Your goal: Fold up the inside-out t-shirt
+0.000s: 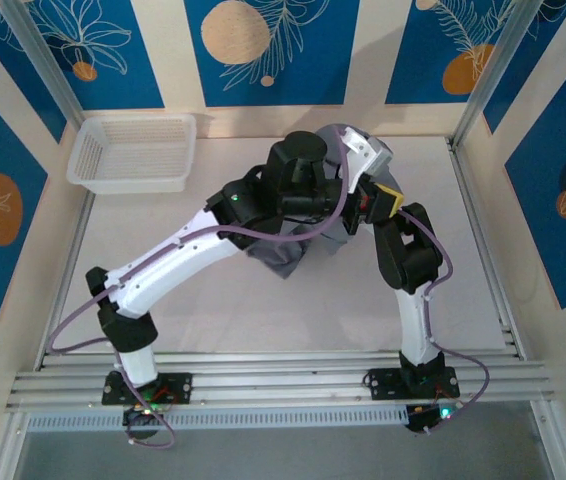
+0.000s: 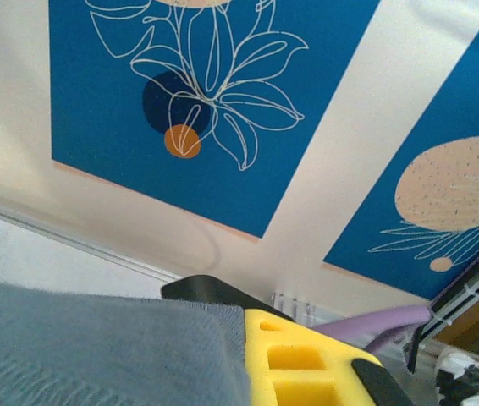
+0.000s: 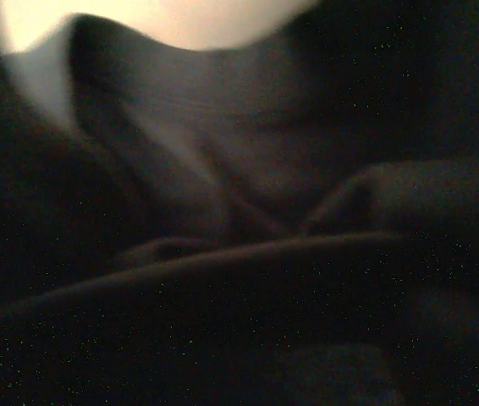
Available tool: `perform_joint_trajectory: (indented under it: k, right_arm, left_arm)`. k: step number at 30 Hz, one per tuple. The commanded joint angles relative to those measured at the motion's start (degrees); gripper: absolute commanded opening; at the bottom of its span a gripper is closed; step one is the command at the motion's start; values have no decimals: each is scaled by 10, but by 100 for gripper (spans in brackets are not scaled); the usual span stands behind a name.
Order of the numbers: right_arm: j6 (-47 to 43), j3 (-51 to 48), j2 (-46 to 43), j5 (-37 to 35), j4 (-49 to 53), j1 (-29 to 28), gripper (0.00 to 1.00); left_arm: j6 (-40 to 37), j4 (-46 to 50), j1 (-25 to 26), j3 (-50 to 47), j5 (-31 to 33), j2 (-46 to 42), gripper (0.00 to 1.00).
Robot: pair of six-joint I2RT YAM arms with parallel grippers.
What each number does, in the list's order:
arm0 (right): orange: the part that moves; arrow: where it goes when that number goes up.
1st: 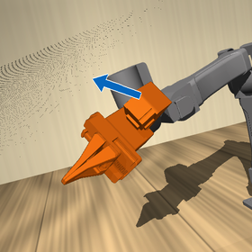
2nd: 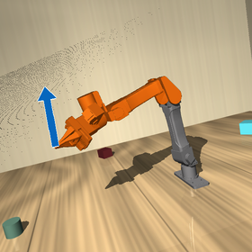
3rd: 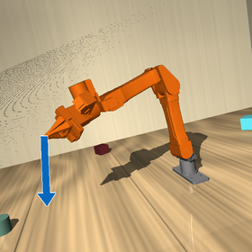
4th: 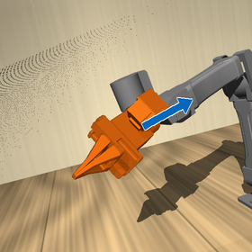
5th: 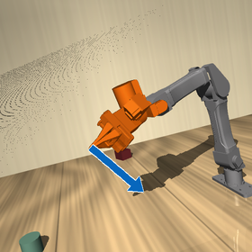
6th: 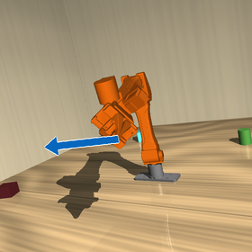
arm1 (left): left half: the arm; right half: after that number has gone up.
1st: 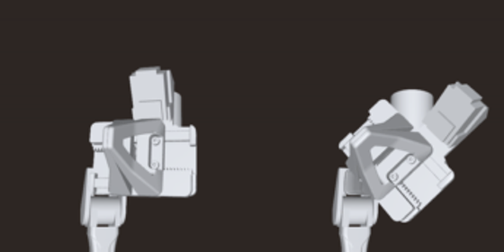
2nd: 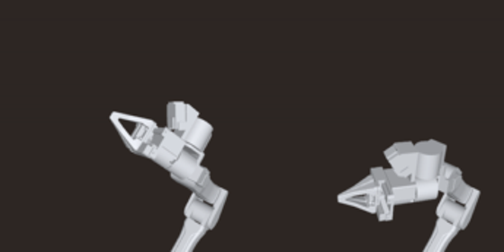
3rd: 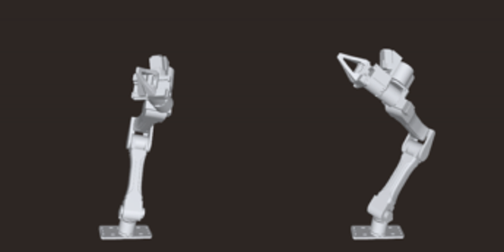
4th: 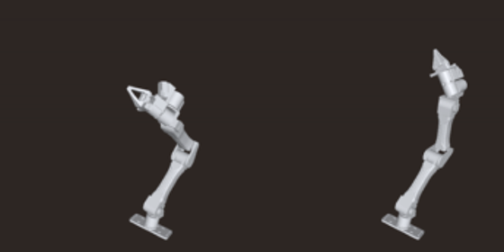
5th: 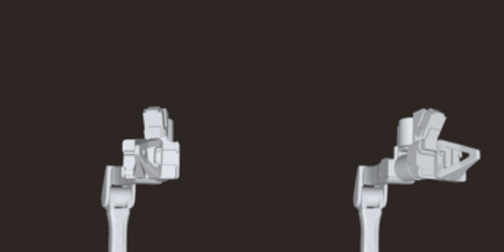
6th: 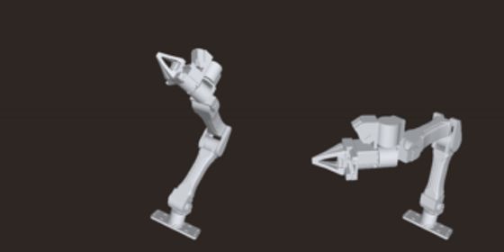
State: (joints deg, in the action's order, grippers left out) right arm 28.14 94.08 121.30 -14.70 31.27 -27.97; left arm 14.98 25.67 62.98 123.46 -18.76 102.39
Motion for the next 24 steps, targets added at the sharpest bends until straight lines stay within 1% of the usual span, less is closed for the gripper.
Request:
perform_joint_trajectory:
  k: [1, 4, 7, 8, 10, 11, 12, 14, 15, 16, 18, 19, 21, 22, 24]
  right_arm:
    - [-67, 37, 81, -70, 125, 8, 100]
    - [-87, 65, 131, -82, 151, 14, 99]
    - [-99, 73, 144, -95, 149, 11, 97]
    - [-99, 74, 144, -98, 148, 10, 93]
    - [-105, 79, 145, -102, 148, 8, 83]
    - [-108, 82, 145, -93, 146, 9, 76]
    - [-111, 84, 143, -73, 146, 12, 63]
    - [-119, 77, 127, -18, 135, 18, 33]
    - [-121, 64, 106, 3, 120, 20, 20]
    - [-122, 47, 80, 24, 101, 20, 11]
    - [-123, 5, 17, 67, 61, 20, 1]
    - [-120, -20, -20, 93, 38, 20, 0]
    - [-109, -73, -89, 140, -3, 20, 0]
    - [-99, -100, -127, 160, -22, 20, 0]
    - [-79, -158, -198, 203, -58, 20, 0]
  left_arm:
    - [-63, -11, 51, 76, -48, -46, 0]
    - [-90, 34, 65, 125, -40, -33, 0]
    - [-107, 62, 67, 137, -18, -38, 0]
    - [-113, 68, 67, 137, -9, -41, 0]
    - [-123, 78, 67, 137, 8, -47, 0]
    - [-126, 81, 67, 137, 14, -49, 0]
    - [-129, 84, 67, 134, 20, -52, 0]
    - [-134, 88, 68, 126, 46, -57, 0]
    - [-137, 90, 67, 115, 74, -62, 0]
    - [-139, 89, 67, 101, 119, -67, 0]
    - [-137, 89, 56, 76, 217, -73, 0]
    - [-125, 94, 42, 66, 264, -74, 0]
    - [-84, 115, -5, 52, 311, -74, 0]
    - [-56, 125, -40, 38, 317, -77, 0]
    - [-3, 131, -111, -6, 307, -89, 0]
